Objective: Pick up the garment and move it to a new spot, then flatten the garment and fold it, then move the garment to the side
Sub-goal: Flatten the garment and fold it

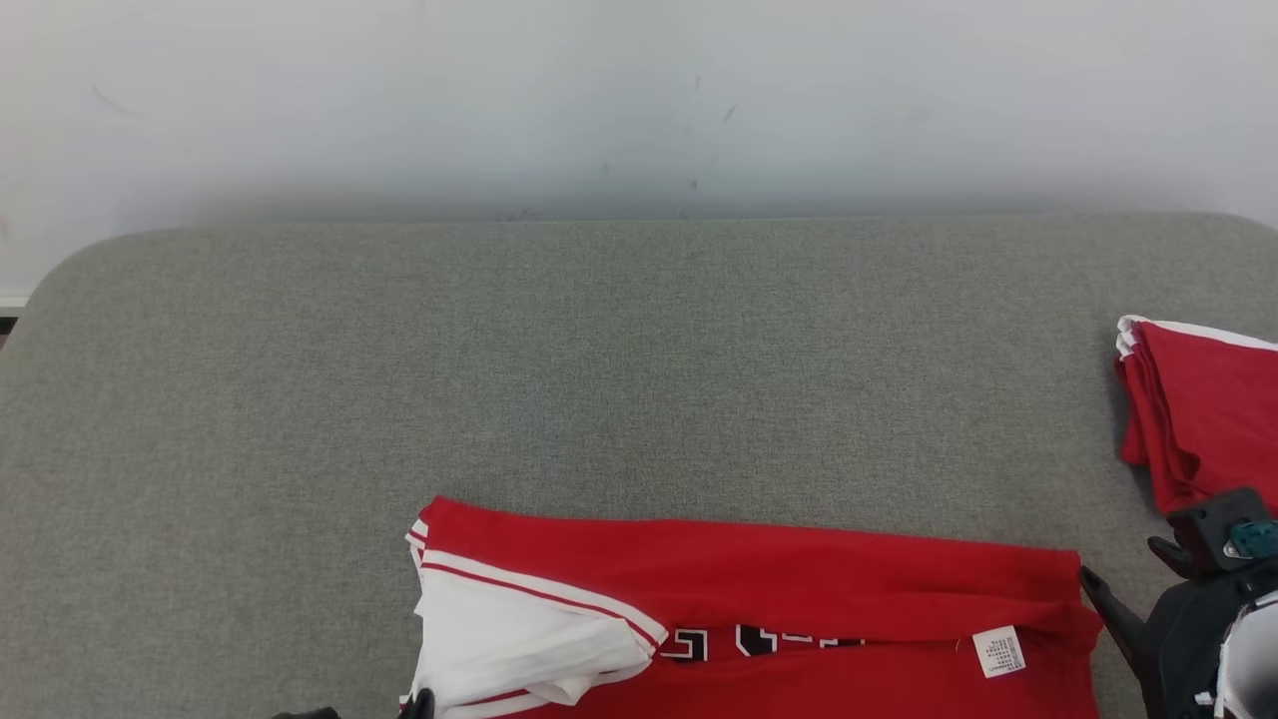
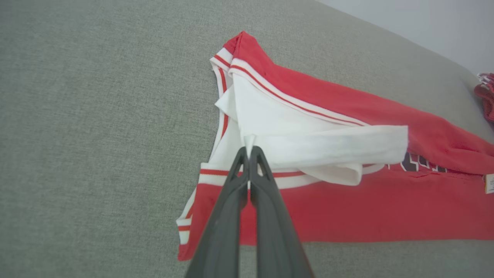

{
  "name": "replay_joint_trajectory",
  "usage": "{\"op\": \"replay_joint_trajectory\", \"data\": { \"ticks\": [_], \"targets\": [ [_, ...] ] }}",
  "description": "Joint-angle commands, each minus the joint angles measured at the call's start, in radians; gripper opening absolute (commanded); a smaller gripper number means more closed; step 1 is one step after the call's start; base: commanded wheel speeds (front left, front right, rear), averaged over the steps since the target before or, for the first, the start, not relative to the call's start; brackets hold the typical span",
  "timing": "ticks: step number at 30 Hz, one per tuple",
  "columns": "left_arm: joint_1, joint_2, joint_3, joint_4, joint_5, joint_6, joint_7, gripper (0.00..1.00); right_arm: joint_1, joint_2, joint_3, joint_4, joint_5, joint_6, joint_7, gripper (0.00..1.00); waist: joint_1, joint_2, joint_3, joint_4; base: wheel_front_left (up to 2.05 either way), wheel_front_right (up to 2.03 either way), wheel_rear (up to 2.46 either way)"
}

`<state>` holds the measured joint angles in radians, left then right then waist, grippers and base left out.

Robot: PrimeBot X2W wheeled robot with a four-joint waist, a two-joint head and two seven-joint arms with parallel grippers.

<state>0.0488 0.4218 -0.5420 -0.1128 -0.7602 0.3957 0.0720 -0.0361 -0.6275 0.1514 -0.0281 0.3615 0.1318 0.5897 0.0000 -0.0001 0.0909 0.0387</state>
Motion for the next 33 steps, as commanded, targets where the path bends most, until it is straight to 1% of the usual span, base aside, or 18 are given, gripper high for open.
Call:
{"op": "replay_joint_trajectory", "data": {
  "ticks": [1,6,7,8,11,15,19,20,24,25,27,29,32,33],
  "targets": [
    [0.019,0.007,0.0,0.007,-0.011,-0.002,-0.006,0.0,0.022,0.024,-0.03,-0.016,-0.016,-0.003,-0.002,1.0,0.0,0.0001,0.0,-0.001,0.0,0.0,0.0],
    [0.033,0.008,-0.011,0.032,-0.015,-0.008,-0.003,0.0,0.067,0.109,-0.102,-0.07,-0.061,-0.003,0.012,1.0,0.0,0.0001,-0.001,-0.003,0.0,0.0,0.0],
    [0.03,0.01,-0.014,0.035,-0.006,-0.011,-0.011,0.25,0.075,0.128,-0.111,-0.079,-0.069,-0.003,0.015,1.0,0.0,0.0001,-0.001,-0.003,0.0,0.0,0.0],
    [0.027,0.011,-0.016,0.042,0.003,-0.014,-0.015,1.0,0.081,0.158,-0.129,-0.085,-0.077,-0.003,0.016,1.0,0.0,0.0001,-0.002,-0.003,0.0,0.0,0.0],
    [0.025,0.016,-0.03,0.068,0.021,-0.022,-0.025,1.0,0.112,0.239,-0.175,-0.102,-0.096,-0.003,0.029,1.0,0.0,0.0001,-0.011,-0.001,0.0,0.0,0.0],
    [0.04,0.029,-0.046,0.104,0.038,-0.03,-0.037,1.0,0.149,0.329,-0.232,-0.124,-0.112,-0.003,0.05,1.0,0.0,0.0001,-0.027,0.003,0.0,0.0,0.0],
    [0.053,0.05,-0.049,0.124,0.067,-0.029,-0.066,1.0,0.166,0.421,-0.323,-0.145,-0.148,-0.003,0.063,1.0,0.0,0.0001,-0.038,0.007,0.0,0.0,0.0],
    [0.053,0.05,-0.049,0.124,0.067,-0.029,-0.066,1.0,0.166,0.421,-0.323,-0.145,-0.148,-0.003,0.063,1.0,0.0,0.0001,-0.038,0.007,0.0,0.0,0.0],
    [0.053,0.068,-0.028,0.13,0.094,-0.016,-0.131,1.0,0.157,0.509,-0.404,-0.156,-0.2,-0.003,0.07,1.0,0.0,0.0001,-0.044,0.011,0.0,0.0,0.0],
    [0.052,0.07,-0.006,0.125,0.114,-0.003,-0.189,1.0,0.145,0.535,-0.432,-0.145,-0.227,-0.003,0.08,1.0,0.0,0.0001,-0.048,0.012,0.0,0.0,0.0],
    [0.042,0.074,0.013,0.113,0.14,0.003,-0.255,1.0,0.131,0.553,-0.451,-0.127,-0.239,-0.003,0.086,1.0,0.0,0.0001,-0.051,0.014,0.0,0.0,0.0],
    [0.029,0.072,0.027,0.096,0.157,0.003,-0.293,1.0,0.112,0.566,-0.459,-0.103,-0.254,-0.003,0.084,1.0,0.0,0.0001,-0.053,0.017,0.0,0.0,0.0],
    [0.012,0.046,0.024,0.048,0.207,0.013,-0.321,1.0,0.08,0.573,-0.473,-0.059,-0.27,-0.003,0.076,1.0,0.0,0.0001,-0.055,0.023,0.0,0.0,0.0],
    [0.005,0.045,0.026,0.036,0.218,0.016,-0.326,1.0,0.069,0.575,-0.479,-0.045,-0.274,-0.003,0.072,1.0,0.0,0.0001,-0.055,0.025,0.0,0.0,0.0]
  ]
}}
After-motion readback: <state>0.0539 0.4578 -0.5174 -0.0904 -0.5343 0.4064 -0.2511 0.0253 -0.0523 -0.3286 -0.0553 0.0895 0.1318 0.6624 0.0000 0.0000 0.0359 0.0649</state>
